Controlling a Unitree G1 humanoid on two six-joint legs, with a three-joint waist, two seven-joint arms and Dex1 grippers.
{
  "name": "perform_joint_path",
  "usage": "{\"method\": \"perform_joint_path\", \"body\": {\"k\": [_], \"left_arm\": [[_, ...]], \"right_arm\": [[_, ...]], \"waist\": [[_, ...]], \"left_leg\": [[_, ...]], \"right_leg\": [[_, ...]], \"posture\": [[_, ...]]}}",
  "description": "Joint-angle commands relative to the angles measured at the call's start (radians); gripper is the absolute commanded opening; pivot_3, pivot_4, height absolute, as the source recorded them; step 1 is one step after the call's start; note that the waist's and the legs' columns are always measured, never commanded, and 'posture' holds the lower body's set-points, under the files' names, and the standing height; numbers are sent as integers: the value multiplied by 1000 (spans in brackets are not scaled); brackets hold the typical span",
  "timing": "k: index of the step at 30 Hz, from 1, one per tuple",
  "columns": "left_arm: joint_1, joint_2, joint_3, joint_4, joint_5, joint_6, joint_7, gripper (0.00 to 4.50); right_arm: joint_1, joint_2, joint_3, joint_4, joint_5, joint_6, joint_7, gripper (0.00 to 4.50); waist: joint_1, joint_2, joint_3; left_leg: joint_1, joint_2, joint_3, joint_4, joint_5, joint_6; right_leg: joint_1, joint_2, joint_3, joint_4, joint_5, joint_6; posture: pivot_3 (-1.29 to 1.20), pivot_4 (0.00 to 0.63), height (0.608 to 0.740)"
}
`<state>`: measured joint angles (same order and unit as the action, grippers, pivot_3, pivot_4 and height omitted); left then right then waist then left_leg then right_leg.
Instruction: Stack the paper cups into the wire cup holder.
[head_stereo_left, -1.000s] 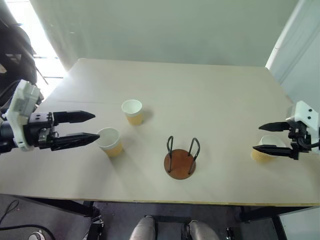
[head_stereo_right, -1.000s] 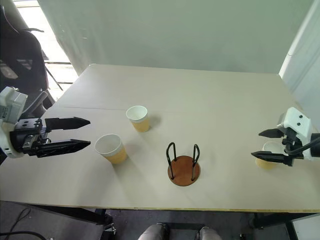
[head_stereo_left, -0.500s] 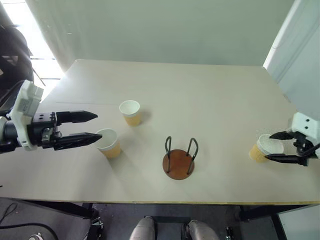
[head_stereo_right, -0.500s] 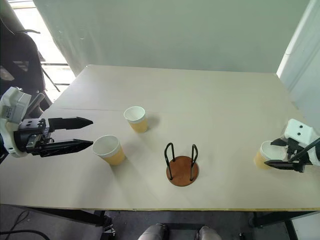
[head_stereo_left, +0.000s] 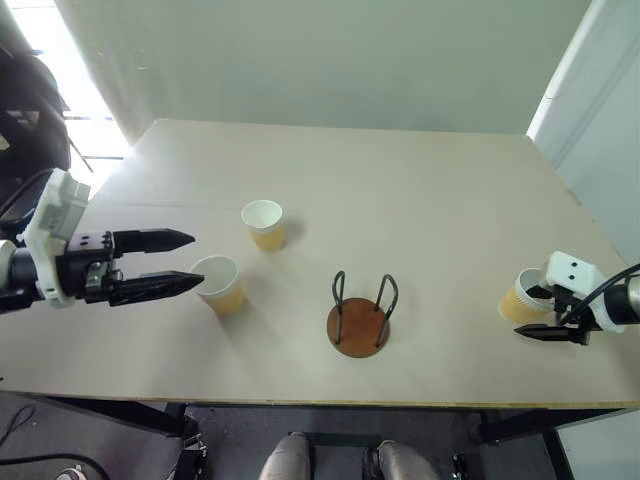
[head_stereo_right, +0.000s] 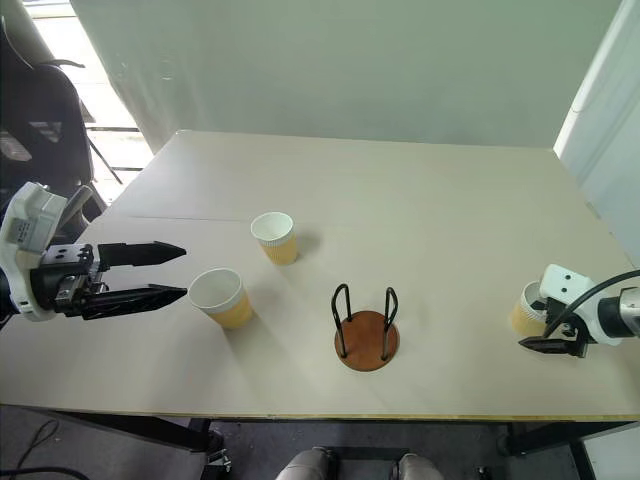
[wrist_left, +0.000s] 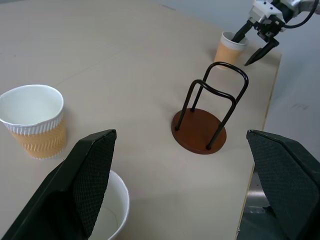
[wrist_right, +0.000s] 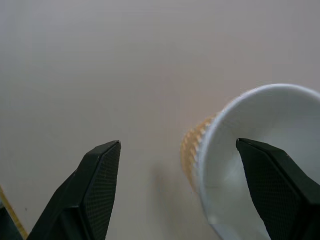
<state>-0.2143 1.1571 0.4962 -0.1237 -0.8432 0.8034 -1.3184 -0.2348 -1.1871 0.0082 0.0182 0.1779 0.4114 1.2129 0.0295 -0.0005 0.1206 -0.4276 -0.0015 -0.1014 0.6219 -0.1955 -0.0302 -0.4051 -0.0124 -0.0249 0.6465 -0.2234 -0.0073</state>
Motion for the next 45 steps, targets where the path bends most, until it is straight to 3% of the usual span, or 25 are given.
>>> {"method": "perform_joint_path", "body": {"k": [1,18,21,30,38,45], "left_arm": [[-1,9,38,-28,-7,-4,9,4500],[45,6,75,-68,-10,0,45,4500],[50,6,80,-71,-10,2,47,4500],[37,5,98,-80,-51,17,34,4500],[-12,-15,116,-122,-183,54,22,4500],[-29,-11,35,-137,-168,30,-10,4500]], "right_arm": [[-48,23,28,7,-38,-6,-17,3798],[-146,79,128,102,-167,-52,-33,3798],[-159,81,128,114,-180,-64,-29,3240],[-157,79,121,107,-185,-71,-13,35],[-150,79,114,102,-182,-69,-7,10],[-156,80,111,92,-171,-67,9,10]], "waist": [[0,0,0],[-1,1,0],[-1,1,0],[-1,1,0],[-1,1,0],[-1,1,1]], "left_leg": [[0,0,0,0,0,0],[-1,0,0,4,0,-1],[-1,1,0,4,0,-1],[-1,1,0,4,-1,-1],[-1,1,0,4,-1,-1],[-1,1,0,4,-1,-1]], "right_leg": [[0,0,0,0,0,0],[0,0,0,0,2,-6],[0,0,0,0,2,-7],[-1,0,0,0,2,-7],[0,0,0,0,2,-7],[0,0,0,0,3,-6]], "posture": [[0,150,740],[0,150,740],[0,150,740],[0,150,740],[0,150,740],[0,150,740]]}}
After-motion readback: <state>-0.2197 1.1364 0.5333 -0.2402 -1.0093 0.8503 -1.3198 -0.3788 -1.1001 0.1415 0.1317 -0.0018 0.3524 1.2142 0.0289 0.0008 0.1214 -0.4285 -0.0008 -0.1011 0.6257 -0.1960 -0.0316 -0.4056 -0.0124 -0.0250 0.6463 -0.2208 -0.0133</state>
